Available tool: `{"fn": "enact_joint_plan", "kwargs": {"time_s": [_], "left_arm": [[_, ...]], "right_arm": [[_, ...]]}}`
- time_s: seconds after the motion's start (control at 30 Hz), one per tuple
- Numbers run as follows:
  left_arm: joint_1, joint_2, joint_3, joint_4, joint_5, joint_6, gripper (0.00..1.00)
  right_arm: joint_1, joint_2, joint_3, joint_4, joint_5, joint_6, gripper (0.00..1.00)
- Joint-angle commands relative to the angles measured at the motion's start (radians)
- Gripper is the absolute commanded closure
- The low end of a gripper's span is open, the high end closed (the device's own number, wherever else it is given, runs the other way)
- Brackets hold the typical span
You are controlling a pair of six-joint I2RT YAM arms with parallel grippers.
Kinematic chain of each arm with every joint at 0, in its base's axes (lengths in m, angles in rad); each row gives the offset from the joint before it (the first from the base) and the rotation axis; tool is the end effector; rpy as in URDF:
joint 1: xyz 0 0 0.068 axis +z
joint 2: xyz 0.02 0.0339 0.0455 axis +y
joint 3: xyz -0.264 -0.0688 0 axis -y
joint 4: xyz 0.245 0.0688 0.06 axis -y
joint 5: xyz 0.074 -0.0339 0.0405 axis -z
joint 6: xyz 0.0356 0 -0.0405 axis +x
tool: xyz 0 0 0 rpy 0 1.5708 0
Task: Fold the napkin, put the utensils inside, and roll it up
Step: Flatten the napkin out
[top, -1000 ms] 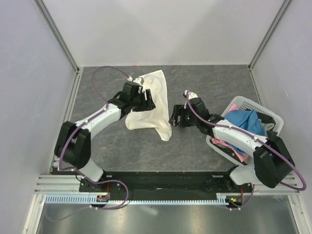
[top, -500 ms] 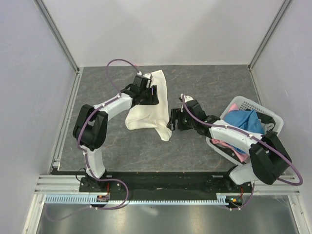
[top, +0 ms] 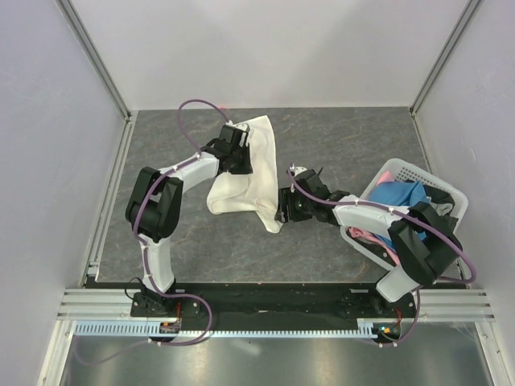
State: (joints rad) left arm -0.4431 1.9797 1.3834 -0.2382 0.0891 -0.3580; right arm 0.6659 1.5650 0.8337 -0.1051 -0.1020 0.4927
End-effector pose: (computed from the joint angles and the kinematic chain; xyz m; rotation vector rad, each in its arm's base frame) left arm 0.3915 -0.1893 0.1867 0.1467 2.4520 -0.4702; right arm 0.2448 0.1970 0.1773 -0.2659 2.4932 0.6350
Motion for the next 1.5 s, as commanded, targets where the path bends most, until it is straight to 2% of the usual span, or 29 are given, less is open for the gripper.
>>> {"fn": "enact_joint_plan", "kwargs": {"time_s": [0.0,0.03,0.07,0.13,0.17,0.23,0.27,0.53,0.57,0.63,0.77,0.9,1.03,1.1,1.2,1.33,1.37,1.4,1.47], "left_arm": [[0.021,-0.007,0.039,0.013,0.06,0.011,0.94],[0.027,-0.015,0.034,0.011,0.072,-0.002,0.98],[0.036,-0.022,0.029,0.008,0.096,-0.013,0.98],[0.079,-0.074,0.013,0.011,0.129,-0.044,0.98],[0.119,-0.102,0.006,0.013,0.158,-0.053,0.98],[0.168,-0.197,-0.02,0.01,0.185,-0.084,0.98],[0.222,-0.234,-0.03,0.011,0.213,-0.091,0.98],[0.441,-0.58,-0.107,-0.042,0.313,-0.085,0.98],[0.514,-0.603,-0.116,-0.046,0.355,-0.091,0.98],[0.572,-0.669,-0.141,-0.046,0.398,-0.111,0.98],[0.714,-0.749,-0.152,-0.061,0.486,-0.116,0.98],[0.777,-0.791,-0.139,-0.07,0.511,-0.133,0.98],[0.805,-0.766,-0.13,-0.059,0.512,-0.14,0.98],[0.837,-0.725,-0.129,-0.043,0.576,-0.174,0.98],[0.853,-0.67,-0.142,0.005,0.558,-0.176,0.98],[0.853,-0.598,-0.171,-0.001,0.578,-0.144,0.98],[0.851,-0.591,-0.184,0.002,0.578,-0.134,0.98],[0.85,-0.587,-0.216,0.0,0.577,-0.121,0.98],[0.847,-0.585,-0.247,0.0,0.571,-0.111,0.98]], "right_arm": [[0.006,0.041,0.05,0.073,-0.037,-0.043,0.39],[0.006,0.058,0.062,0.077,-0.036,-0.052,0.43],[0.006,0.066,0.07,0.077,-0.03,-0.06,0.59],[0.006,0.073,0.106,0.07,-0.012,-0.091,0.76],[0.006,0.073,0.122,0.052,0.001,-0.106,0.88],[0.006,0.07,0.181,0.021,0.063,-0.138,0.99],[0.004,0.069,0.205,-0.017,0.088,-0.178,1.0],[0.0,-0.045,0.418,-0.182,0.399,-0.356,1.0],[0.0,-0.058,0.435,-0.214,0.445,-0.368,1.0],[-0.002,-0.097,0.481,-0.238,0.496,-0.396,1.0],[-0.005,-0.167,0.538,-0.275,0.602,-0.433,1.0],[-0.009,-0.226,0.602,-0.28,0.665,-0.47,1.0],[-0.043,-0.203,0.646,-0.259,0.673,-0.52,1.0],[-0.116,-0.154,0.68,-0.239,0.644,-0.519,1.0],[-0.264,-0.071,0.726,-0.19,0.506,-0.493,1.0],[-0.339,0.113,0.849,-0.159,0.397,-0.516,1.0],[-0.344,0.194,0.878,-0.166,0.386,-0.534,0.98],[-0.344,0.235,0.94,-0.183,0.38,-0.533,0.83],[-0.344,0.318,1.001,-0.278,0.342,-0.517,0.6]]}}
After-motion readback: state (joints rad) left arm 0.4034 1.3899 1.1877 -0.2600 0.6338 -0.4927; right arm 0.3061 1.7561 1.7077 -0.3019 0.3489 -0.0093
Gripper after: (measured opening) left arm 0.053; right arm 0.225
